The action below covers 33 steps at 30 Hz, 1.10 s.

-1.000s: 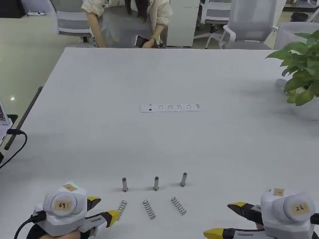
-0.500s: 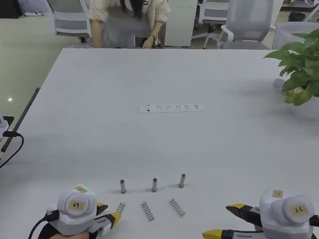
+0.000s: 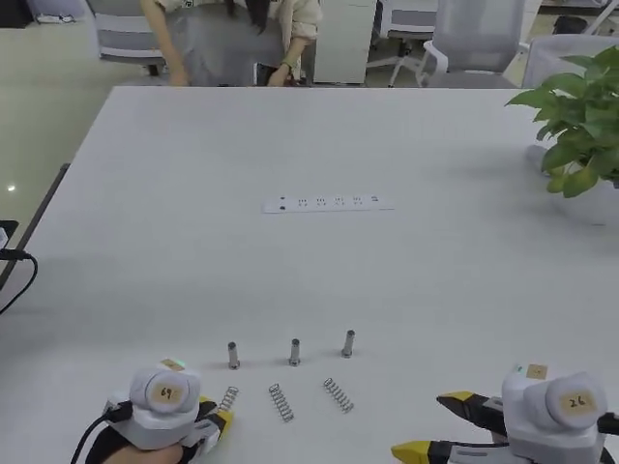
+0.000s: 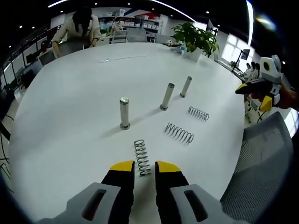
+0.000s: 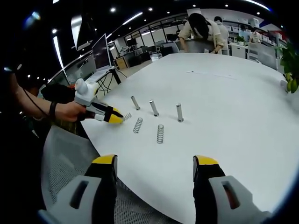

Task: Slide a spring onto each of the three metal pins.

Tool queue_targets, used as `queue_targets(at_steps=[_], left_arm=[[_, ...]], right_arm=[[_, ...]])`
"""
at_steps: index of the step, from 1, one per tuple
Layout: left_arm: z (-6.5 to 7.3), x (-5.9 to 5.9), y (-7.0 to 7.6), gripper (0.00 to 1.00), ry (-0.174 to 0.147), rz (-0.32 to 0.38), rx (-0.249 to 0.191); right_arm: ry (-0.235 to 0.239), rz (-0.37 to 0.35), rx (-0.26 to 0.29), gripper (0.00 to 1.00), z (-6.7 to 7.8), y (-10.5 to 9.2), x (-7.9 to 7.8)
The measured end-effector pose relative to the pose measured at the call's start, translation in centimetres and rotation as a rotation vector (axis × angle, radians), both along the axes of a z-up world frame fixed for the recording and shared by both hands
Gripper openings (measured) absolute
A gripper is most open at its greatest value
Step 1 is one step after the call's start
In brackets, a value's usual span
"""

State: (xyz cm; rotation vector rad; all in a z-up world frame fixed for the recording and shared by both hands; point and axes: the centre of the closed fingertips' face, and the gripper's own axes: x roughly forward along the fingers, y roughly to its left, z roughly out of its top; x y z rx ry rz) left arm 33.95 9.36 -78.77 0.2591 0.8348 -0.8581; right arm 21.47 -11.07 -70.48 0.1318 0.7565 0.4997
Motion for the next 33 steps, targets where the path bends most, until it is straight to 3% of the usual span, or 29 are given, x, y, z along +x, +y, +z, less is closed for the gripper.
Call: queue_targets(at_steps=[4, 6, 9, 15, 24, 33], left_arm=[[-0.5, -0.1, 0.1, 0.07, 0.002, -0.010, 0.028], [-0.6, 0.0, 0.1, 0.06, -0.022, -0.023, 0.042], [-0.6, -0.1, 0.3, 0.03, -0.024, -0.029, 0.063], [-0.6, -0.1, 0.3, 0.03, -0.026, -0.050, 0.078], [-0.5, -0.3, 0.8, 0.02, 0.001, -0.045, 0.077], [1.4, -0.5, 1.6, 0.02, -0.016, -0.055, 0.055]], right_arm=[[0.007, 0.003, -0.003, 0.65, -0.2, -0.1, -0.2], [0.008, 0.000, -0.002, 0.65, -0.3, -0.1, -0.3], [0.007, -0.001, -0.002, 0.65, -0.2, -0.2, -0.3], [0.007, 0.003, -0.002, 0.64, -0.2, 0.0, -0.1], [0.008, 0.027, 0.007, 0.64, -0.3, 0.9, -0.1], [0.011, 0.051, 0.036, 0.61, -0.4, 2.2, 0.0]])
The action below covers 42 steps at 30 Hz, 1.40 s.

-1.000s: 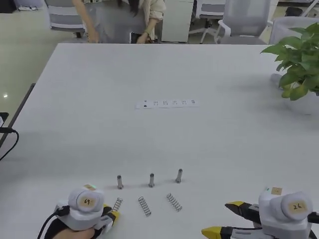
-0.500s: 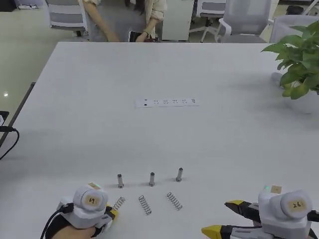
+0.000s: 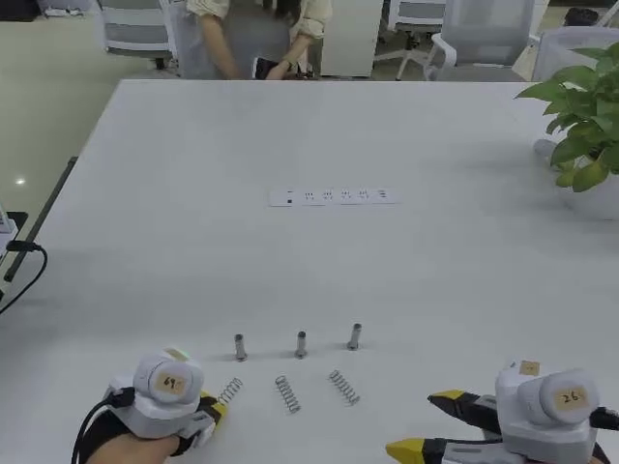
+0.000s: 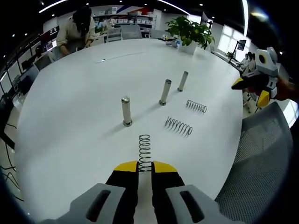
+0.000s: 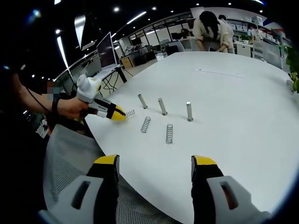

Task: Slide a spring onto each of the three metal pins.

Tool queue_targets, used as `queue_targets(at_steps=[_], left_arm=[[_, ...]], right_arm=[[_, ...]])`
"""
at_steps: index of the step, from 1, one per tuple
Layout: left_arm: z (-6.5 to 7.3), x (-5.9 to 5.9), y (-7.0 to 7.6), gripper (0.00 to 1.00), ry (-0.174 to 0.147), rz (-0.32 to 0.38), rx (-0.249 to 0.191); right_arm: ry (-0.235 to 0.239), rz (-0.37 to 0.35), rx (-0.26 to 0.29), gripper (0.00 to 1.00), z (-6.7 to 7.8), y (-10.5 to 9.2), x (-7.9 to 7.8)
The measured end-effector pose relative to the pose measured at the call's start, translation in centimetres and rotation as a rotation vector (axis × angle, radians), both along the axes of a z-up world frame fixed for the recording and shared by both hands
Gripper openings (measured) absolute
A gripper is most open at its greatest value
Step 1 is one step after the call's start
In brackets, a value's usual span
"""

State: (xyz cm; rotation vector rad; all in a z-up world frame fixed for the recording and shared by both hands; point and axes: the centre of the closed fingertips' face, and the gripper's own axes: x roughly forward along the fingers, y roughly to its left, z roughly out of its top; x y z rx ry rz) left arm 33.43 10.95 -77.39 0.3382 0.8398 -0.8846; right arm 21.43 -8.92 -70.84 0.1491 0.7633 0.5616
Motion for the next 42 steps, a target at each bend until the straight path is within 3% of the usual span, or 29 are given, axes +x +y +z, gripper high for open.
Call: queue_targets(at_steps=[8, 17, 28, 42], left_arm=[[2.4, 0.0, -0.2, 0.02, -0.038, -0.020, -0.038], [5.0, -0.6, -1.6, 0.02, -0.068, -0.064, -0.080], [7.4, -2.1, -4.7, 0.02, -0.102, -0.152, -0.132], [9.4, -4.5, -8.0, 0.02, -0.130, -0.257, -0.180]], right_arm=[[-0.018, 0.039, 0.037, 0.56, 0.5, 1.7, 0.8], [-0.039, 0.085, 0.063, 0.52, 1.3, 3.7, 2.4], [-0.085, 0.087, 0.204, 0.43, 3.5, 6.9, 5.6], [-0.070, 0.103, 0.316, 0.37, 4.0, 9.3, 6.8]])
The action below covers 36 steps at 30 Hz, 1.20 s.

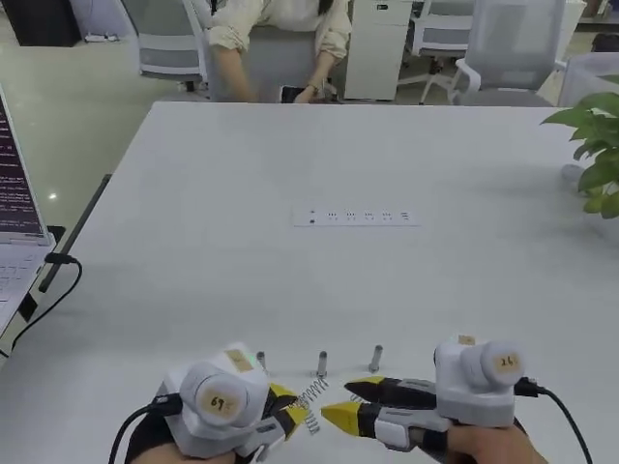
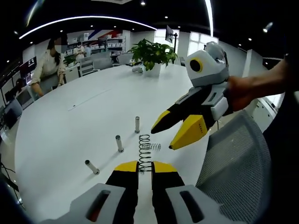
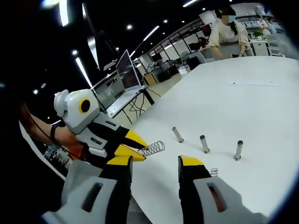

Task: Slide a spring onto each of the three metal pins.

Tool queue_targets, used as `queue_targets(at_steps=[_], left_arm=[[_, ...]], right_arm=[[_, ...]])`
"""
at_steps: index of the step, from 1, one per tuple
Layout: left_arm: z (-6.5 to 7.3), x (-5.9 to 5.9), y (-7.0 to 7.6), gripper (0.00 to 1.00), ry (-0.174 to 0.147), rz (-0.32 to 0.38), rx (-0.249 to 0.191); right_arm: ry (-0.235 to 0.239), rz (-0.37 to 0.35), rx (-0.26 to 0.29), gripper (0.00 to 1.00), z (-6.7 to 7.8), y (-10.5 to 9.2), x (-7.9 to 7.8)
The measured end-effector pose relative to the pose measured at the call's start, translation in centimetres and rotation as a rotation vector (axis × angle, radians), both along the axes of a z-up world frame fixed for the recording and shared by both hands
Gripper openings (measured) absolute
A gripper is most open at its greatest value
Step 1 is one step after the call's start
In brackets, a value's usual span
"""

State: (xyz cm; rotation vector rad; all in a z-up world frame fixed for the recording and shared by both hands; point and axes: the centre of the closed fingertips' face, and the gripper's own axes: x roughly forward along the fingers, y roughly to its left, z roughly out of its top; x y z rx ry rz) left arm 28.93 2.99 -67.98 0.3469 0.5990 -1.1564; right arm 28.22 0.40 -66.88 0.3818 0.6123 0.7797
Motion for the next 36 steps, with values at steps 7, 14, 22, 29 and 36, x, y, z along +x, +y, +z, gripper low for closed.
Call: queue_targets(at_steps=[7, 14, 22, 29, 36], left_arm=[[0.6, -1.3, -1.0, 0.02, -0.014, -0.049, -0.013], [0.9, -1.8, -1.6, 0.02, -0.021, -0.081, -0.023], [1.2, -2.0, -1.9, 0.02, -0.037, -0.112, -0.027], [1.3, -2.1, -1.8, 0.02, -0.037, -0.123, -0.036], [1.4, -2.1, -1.9, 0.02, -0.040, -0.136, -0.052]], right_arm=[[0.010, 0.023, 0.027, 0.33, 0.1, 0.5, -0.5], [0.015, 0.006, 0.055, 0.27, 0.3, 0.3, -0.5], [0.018, -0.011, 0.107, 0.18, 0.7, 0.2, -0.5], [0.024, -0.017, 0.128, 0.16, 0.8, 0.3, -0.5], [0.025, -0.026, 0.160, 0.13, 1.3, 0.1, -0.4]])
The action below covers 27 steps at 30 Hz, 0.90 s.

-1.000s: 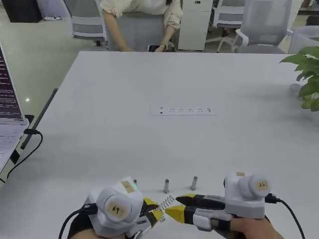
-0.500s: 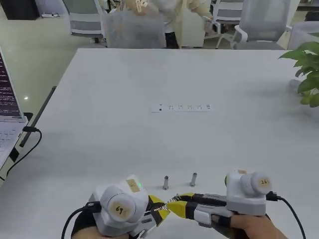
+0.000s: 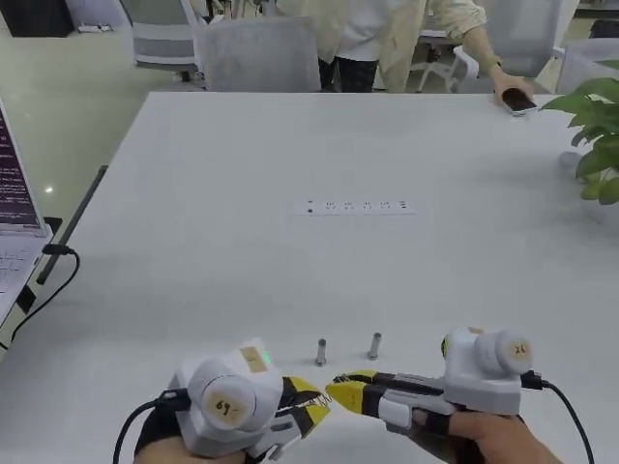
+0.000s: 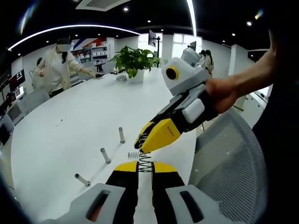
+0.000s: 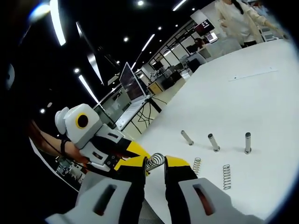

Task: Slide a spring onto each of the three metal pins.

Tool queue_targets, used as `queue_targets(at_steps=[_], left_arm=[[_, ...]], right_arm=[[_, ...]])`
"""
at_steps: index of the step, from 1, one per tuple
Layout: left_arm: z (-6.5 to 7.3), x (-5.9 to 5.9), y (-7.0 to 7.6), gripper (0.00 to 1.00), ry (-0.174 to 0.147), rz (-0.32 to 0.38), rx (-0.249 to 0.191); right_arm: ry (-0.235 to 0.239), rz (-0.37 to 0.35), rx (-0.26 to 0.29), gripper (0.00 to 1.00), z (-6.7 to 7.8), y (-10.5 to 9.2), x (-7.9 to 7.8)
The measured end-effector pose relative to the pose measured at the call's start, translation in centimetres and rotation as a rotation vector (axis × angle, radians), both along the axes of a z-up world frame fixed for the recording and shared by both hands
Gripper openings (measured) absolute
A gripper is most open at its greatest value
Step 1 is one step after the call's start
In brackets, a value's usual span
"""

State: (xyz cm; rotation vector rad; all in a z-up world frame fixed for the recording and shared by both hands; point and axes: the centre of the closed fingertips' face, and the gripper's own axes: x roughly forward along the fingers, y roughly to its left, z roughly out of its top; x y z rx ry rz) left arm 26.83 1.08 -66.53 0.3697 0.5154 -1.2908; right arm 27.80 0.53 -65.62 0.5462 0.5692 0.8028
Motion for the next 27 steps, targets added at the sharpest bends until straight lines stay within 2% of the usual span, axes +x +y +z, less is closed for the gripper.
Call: queue_targets(at_steps=[5, 10, 17, 27], left_arm=[[0.0, -0.1, -0.1, 0.02, 0.002, -0.007, -0.010], [0.1, -0.1, -0.2, 0.02, 0.001, -0.015, -0.020], [0.2, 0.1, -0.3, 0.02, 0.008, -0.007, -0.036], [0.7, 0.6, -0.9, 0.02, -0.004, -0.005, -0.069]], right_arm=[[0.000, 0.001, 0.005, 0.12, 0.3, 0.0, -0.1], [-0.004, 0.010, 0.040, 0.09, 1.0, 0.4, -0.2], [-0.012, 0.015, 0.025, 0.08, 1.3, 0.6, -0.1], [-0.061, 0.041, -0.088, 0.08, 2.2, 0.4, 0.5]])
